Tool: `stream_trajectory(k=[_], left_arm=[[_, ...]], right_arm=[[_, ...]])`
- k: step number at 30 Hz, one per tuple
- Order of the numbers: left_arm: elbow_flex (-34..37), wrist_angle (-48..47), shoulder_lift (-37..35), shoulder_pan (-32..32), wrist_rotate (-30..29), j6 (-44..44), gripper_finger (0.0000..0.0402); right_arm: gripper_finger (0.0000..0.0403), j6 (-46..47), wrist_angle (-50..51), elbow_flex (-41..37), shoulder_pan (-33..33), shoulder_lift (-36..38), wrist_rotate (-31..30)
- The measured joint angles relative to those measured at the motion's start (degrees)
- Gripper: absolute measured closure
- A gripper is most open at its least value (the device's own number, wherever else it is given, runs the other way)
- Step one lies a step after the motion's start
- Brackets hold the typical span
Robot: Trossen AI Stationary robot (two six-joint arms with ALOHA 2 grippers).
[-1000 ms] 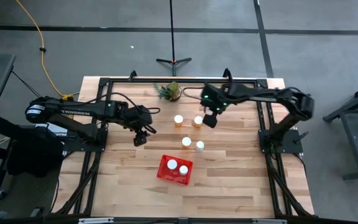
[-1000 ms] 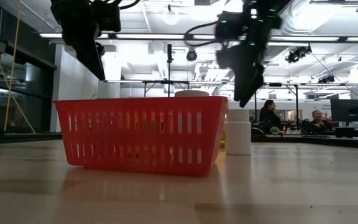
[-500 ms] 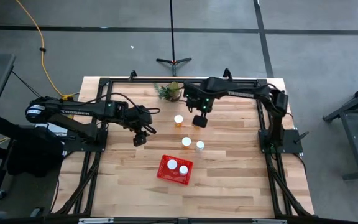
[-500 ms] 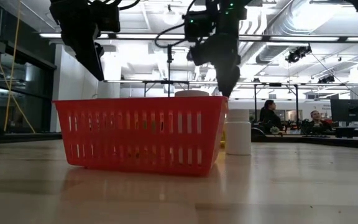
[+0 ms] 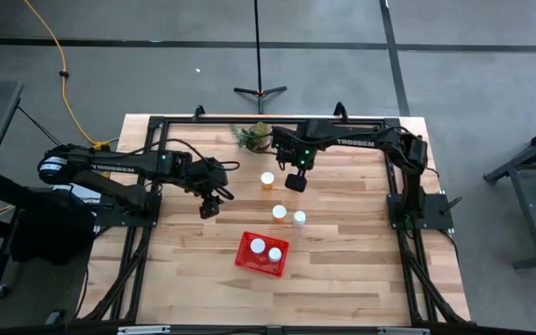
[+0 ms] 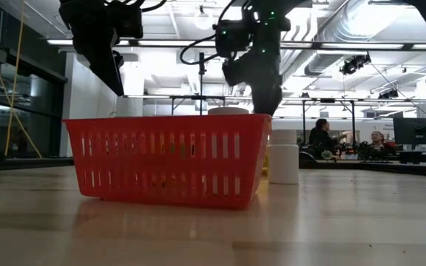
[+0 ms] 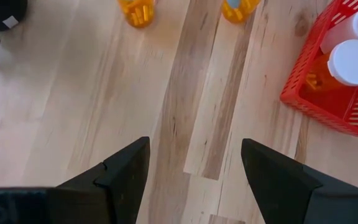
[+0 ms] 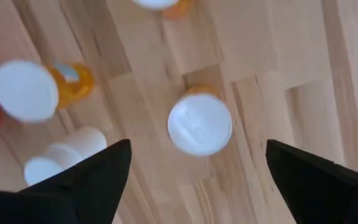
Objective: Pick and place pill bottles into a basket
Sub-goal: Put the top right orange pill bottle into the basket
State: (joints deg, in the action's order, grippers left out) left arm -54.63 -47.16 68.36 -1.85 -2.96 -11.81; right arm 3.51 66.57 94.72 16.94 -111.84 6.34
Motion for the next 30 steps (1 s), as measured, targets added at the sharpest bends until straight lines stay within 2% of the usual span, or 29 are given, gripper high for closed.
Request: stream_trajectory(k=[5,18,30], left_arm=[[0.0,0.1,0.0,0.0,0.0,0.4,0.0115],[0.0,0.0,0.0,0.0,-0.1,0.6,0.0115],[0.0,-0.2,0.0,0.0,-0.1,0.6,0.0115]], right_arm=[[0.0040,0.5,-1.1,0.0,-0.1,-2.1,1.5],[0.0040,0.5,-1.5,0.0,0.7,-7.4,0.9],[0.0047,2.4,-3.4,0.0,0.7,-7.9,3.6]])
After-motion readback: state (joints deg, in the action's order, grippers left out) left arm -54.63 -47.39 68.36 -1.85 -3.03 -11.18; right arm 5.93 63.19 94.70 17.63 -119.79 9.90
